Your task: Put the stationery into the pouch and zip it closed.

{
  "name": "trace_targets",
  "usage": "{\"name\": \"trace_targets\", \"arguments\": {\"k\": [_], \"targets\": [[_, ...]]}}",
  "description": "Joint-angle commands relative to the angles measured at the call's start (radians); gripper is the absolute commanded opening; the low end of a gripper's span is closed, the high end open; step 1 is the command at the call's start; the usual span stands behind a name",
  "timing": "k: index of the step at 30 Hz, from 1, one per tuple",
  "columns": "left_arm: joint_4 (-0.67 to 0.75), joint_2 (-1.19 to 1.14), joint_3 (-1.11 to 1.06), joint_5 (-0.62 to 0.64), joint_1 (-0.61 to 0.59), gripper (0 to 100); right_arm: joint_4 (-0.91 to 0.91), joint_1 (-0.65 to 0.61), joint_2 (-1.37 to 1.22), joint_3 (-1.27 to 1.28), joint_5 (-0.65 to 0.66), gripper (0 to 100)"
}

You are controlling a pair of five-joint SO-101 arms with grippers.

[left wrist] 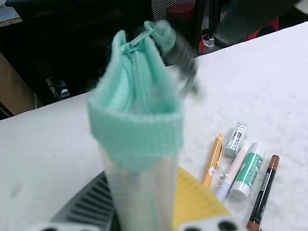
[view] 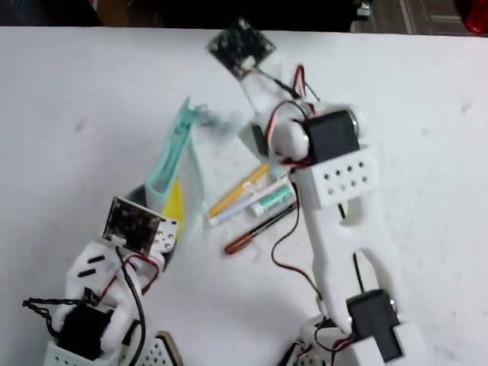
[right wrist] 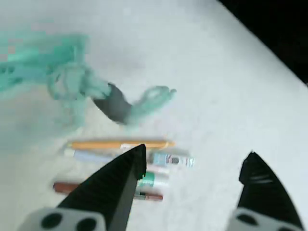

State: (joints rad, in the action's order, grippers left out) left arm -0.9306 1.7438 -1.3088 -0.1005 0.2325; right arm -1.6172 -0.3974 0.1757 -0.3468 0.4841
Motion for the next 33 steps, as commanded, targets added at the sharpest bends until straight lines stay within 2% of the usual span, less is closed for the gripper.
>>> {"name": "trace_targets", "arguments": {"k": [1, 7, 11, 16, 20, 23, 25, 28, 33], "targets": [[0.012, -0.008, -0.002, -0.008, -0.016, 2, -0.107, 0.019, 0.077, -0.017, 0.025, 26.0], [0.029, -0.008, -0.008, -0.008, -0.018, 2, -0.099, 0.116, 0.151, 0.175, 0.017, 19.7], [0.031, -0.008, -0.008, -0.006, -0.018, 2, 0.021, 0.18, 0.136, 0.365, -0.002, 16.3], [0.031, -0.008, -0.008, -0.006, -0.018, 2, 0.263, 0.291, 0.096, 0.598, -0.242, 15.9], [0.025, -0.007, -0.002, -0.006, -0.019, 3, 0.397, 0.294, 0.056, 0.709, -0.428, 15.9], [0.023, -0.007, -0.006, -0.005, -0.048, 13, 0.483, 0.291, 0.01, 0.73, -0.532, 15.9], [0.023, -0.007, -0.008, 0.054, -0.076, 18, 0.504, 0.289, -0.03, 0.729, -0.598, 15.9], [0.029, -0.007, -0.008, 0.141, -0.134, 20, 0.506, 0.266, -0.101, 0.733, -0.644, 15.9], [0.031, -0.007, -0.008, 0.141, -0.142, 20, 0.53, 0.255, -0.245, 0.718, -0.651, 15.9]]}}
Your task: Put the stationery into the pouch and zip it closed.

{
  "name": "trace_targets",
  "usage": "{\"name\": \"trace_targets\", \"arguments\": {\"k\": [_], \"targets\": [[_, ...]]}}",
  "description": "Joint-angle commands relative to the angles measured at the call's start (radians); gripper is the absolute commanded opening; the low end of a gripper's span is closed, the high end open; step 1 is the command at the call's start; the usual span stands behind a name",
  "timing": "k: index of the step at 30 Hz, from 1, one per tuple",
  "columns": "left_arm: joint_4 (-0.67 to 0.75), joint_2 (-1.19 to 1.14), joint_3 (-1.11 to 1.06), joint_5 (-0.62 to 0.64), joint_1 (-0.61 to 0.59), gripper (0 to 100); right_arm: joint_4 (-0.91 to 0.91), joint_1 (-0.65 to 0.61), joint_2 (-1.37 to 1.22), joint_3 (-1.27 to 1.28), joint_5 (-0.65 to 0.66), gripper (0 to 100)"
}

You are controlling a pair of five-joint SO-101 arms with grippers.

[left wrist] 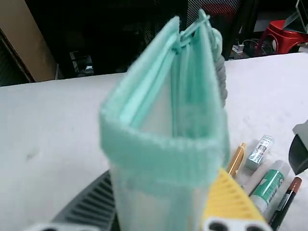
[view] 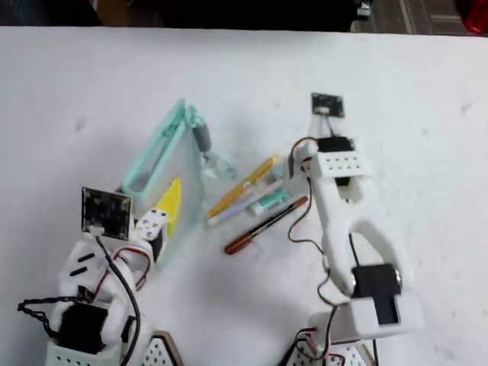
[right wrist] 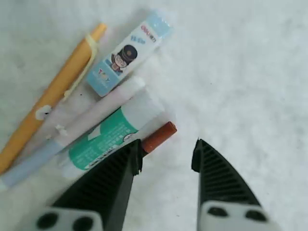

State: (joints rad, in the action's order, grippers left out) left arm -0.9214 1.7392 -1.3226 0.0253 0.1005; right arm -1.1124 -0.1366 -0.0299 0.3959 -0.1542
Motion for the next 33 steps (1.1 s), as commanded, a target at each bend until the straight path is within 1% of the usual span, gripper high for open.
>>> {"name": "trace_targets", "arguments": {"k": [1, 5, 14, 23, 27, 33], "targets": [[0.021, -0.002, 0.006, 0.015, -0.01, 20, 0.038, -0.004, -0.065, -0.032, -0.012, 15.9], [0.02, -0.002, 0.006, 0.015, -0.01, 20, 0.07, -0.021, -0.147, -0.055, -0.012, 15.9], [0.017, -0.002, 0.006, 0.015, -0.01, 20, 0.068, -0.033, -0.252, -0.11, -0.012, 15.6], [0.015, -0.002, 0.006, 0.015, -0.01, 20, 0.062, -0.061, -0.257, -0.106, -0.012, 15.5], [0.015, -0.002, 0.006, 0.015, -0.01, 20, 0.007, -0.108, -0.255, -0.114, -0.012, 15.8], [0.015, -0.002, 0.006, 0.015, -0.01, 20, 0.005, -0.14, -0.265, -0.135, -0.012, 15.6]]}}
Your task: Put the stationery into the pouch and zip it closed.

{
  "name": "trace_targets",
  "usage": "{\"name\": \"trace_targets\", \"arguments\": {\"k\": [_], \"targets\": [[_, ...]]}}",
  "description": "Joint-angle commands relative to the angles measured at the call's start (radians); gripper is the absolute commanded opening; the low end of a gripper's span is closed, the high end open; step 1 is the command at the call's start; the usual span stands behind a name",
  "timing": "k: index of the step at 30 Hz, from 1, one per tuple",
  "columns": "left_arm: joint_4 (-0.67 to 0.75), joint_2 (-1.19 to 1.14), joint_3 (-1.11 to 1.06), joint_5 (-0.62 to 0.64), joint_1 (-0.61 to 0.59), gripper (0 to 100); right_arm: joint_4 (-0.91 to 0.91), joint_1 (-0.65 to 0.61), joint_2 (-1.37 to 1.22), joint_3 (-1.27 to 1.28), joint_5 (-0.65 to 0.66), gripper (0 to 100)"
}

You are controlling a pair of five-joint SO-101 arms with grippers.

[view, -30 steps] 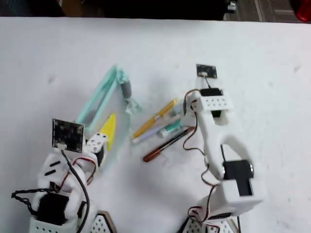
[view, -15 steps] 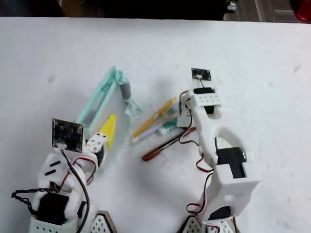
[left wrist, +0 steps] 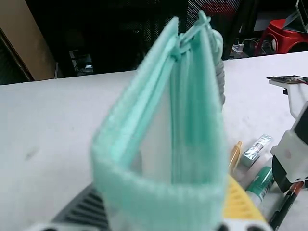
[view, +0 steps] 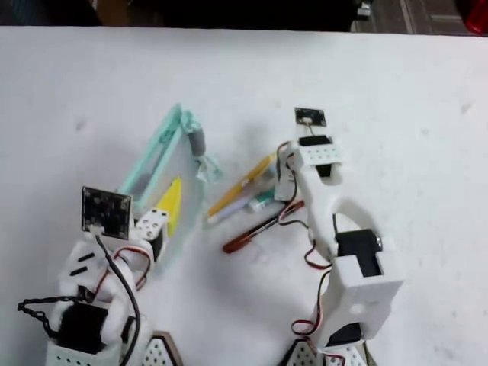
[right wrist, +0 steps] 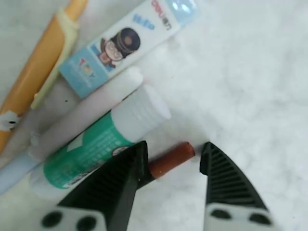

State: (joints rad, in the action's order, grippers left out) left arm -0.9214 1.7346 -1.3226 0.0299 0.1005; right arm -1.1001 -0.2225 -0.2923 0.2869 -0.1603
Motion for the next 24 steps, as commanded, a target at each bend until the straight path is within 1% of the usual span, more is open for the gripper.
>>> {"name": "trace_targets", "arguments": {"k": [1, 3, 7, 9, 13, 17, 21, 24], "targets": [[0.015, 0.002, 0.006, 0.011, -0.01, 20, -0.007, -0.058, -0.002, -0.029, -0.006, 15.5], [0.015, 0.002, 0.006, 0.011, -0.01, 20, -0.007, -0.058, -0.002, -0.029, -0.006, 13.7], [0.017, 0.002, 0.006, 0.011, -0.01, 20, 0.019, -0.058, -0.004, -0.025, -0.005, 0.8], [0.017, 0.002, 0.006, 0.011, -0.01, 20, 0.022, -0.056, -0.004, -0.025, 0.0, 3.4], [0.015, 0.002, 0.006, 0.011, -0.01, 20, 0.013, -0.045, 0.007, -0.029, 0.003, 1.5], [0.015, 0.002, 0.006, 0.014, -0.01, 20, -0.058, -0.018, 0.041, -0.046, 0.009, 1.7], [0.014, 0.002, 0.006, 0.014, -0.01, 20, -0.107, 0.002, 0.13, -0.052, 0.074, 1.7], [0.014, 0.002, 0.006, 0.014, -0.01, 20, -0.147, 0.028, 0.243, -0.052, 0.081, 1.7]]}}
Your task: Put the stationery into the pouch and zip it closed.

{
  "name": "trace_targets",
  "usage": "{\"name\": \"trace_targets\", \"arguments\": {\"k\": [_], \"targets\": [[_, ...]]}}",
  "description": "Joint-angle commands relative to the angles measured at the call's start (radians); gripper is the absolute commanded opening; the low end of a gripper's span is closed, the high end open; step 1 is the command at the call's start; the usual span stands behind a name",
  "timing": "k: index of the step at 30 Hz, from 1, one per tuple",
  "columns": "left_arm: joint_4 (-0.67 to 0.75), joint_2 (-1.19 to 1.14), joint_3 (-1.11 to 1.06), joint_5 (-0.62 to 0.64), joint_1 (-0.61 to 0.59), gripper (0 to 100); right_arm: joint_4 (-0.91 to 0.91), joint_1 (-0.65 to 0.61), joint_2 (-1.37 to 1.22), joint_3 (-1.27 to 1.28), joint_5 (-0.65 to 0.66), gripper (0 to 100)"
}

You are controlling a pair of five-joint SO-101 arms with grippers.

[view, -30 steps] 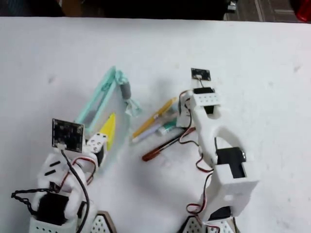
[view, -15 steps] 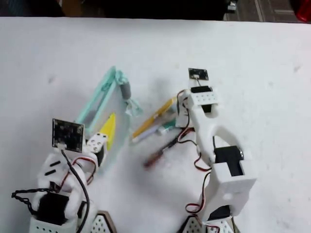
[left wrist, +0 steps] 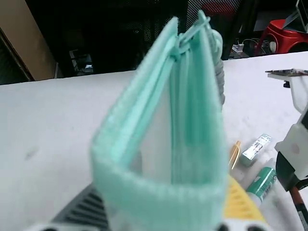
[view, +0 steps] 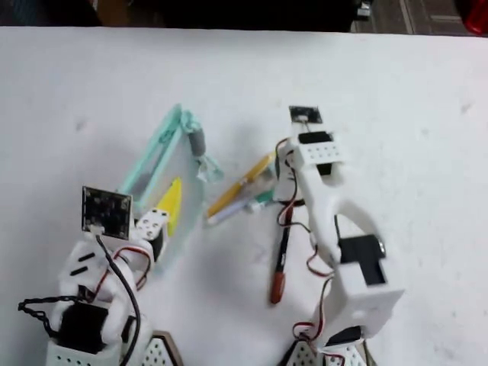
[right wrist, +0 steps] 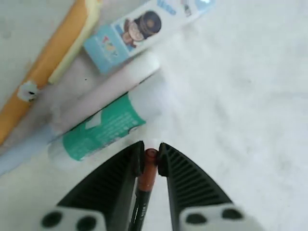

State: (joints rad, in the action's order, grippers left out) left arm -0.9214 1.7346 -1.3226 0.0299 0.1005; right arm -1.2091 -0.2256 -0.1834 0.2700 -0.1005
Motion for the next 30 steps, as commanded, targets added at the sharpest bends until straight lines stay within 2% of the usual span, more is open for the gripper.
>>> {"name": "trace_targets", "arguments": {"k": [1, 7, 16, 21, 25, 30], "targets": [[0.014, 0.002, 0.006, 0.014, -0.01, 20, -0.047, 0.041, 0.182, -0.035, 0.023, 1.7], [0.014, 0.002, 0.006, 0.017, -0.012, 20, -0.058, 0.076, 0.526, -0.035, 0.107, 1.7], [0.014, 0.002, 0.006, 0.017, -0.01, 20, 0.067, 0.07, 0.989, -0.035, 0.112, 1.7], [0.014, 0.002, 0.006, 0.015, 0.007, 20, 0.177, 0.067, 1.113, -0.035, 0.112, 1.7], [-0.015, 0.002, 0.006, 0.012, 0.053, 20, 0.231, 0.007, 1.139, -0.035, 0.114, 1.6], [-0.017, 0.002, 0.006, 0.011, 0.056, 20, 0.28, -0.085, 1.136, -0.112, 0.114, 1.6]]}}
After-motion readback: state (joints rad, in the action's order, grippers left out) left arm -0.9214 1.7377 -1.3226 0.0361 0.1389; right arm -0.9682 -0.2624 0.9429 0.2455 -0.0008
